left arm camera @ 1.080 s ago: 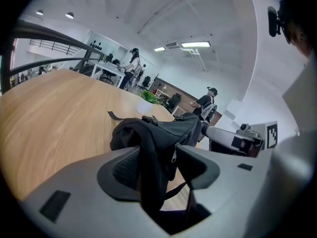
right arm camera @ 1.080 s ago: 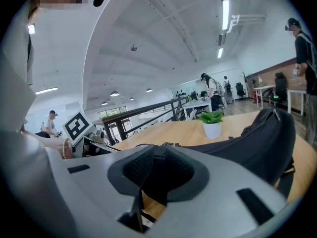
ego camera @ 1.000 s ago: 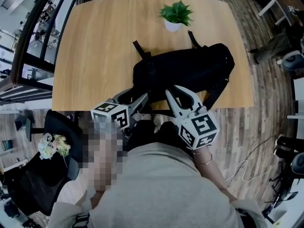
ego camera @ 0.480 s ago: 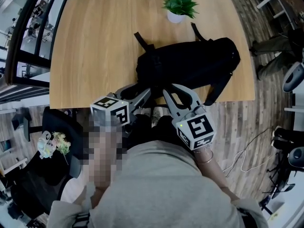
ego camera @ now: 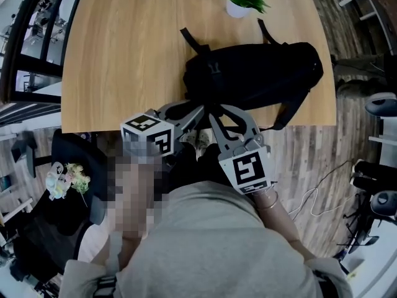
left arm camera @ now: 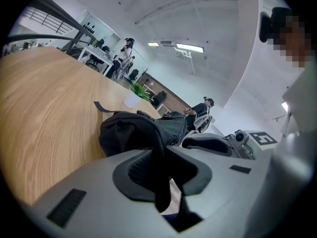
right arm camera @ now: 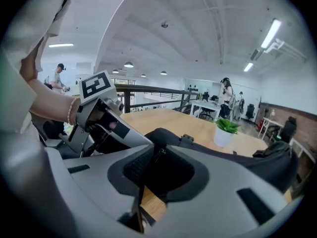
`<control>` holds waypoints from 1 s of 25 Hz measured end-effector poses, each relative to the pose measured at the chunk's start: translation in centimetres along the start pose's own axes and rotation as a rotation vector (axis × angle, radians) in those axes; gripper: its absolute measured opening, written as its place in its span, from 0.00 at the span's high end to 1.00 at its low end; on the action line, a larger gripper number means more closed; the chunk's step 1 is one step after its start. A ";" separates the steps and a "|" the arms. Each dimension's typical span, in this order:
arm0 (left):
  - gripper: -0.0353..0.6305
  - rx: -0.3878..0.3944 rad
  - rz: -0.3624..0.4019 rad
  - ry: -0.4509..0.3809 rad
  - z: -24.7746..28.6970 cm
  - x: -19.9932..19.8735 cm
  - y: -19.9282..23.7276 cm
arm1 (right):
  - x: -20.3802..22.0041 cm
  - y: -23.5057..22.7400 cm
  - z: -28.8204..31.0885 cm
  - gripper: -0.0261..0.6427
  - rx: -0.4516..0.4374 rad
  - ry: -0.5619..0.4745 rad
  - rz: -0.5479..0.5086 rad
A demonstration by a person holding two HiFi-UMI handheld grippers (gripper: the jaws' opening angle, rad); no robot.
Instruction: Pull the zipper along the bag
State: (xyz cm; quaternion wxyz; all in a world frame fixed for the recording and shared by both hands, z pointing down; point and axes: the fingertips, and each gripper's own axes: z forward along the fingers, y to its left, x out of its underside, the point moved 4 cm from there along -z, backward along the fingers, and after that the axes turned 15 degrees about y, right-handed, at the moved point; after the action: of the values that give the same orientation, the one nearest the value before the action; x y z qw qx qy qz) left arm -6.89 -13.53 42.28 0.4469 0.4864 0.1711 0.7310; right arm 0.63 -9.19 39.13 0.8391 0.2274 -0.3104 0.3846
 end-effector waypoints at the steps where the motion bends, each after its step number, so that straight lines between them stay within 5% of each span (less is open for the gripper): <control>1: 0.83 0.005 0.000 0.001 0.0 0.0 0.0 | 0.0 0.1 0.2 0.84 0.012 0.004 -0.020; 10: 0.83 0.040 -0.025 -0.003 0.1 0.0 0.4 | 0.9 1.1 1.6 0.78 0.127 0.078 -0.201; 25: 0.85 0.023 0.001 0.023 0.1 0.2 0.2 | 1.4 0.7 3.3 0.76 0.081 0.089 -0.171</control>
State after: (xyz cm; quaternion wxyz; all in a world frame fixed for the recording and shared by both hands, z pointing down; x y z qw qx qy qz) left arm -6.89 -13.53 42.56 0.4388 0.4832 0.1845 0.7348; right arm -0.36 -10.14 42.50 0.8719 0.2696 -0.2363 0.3337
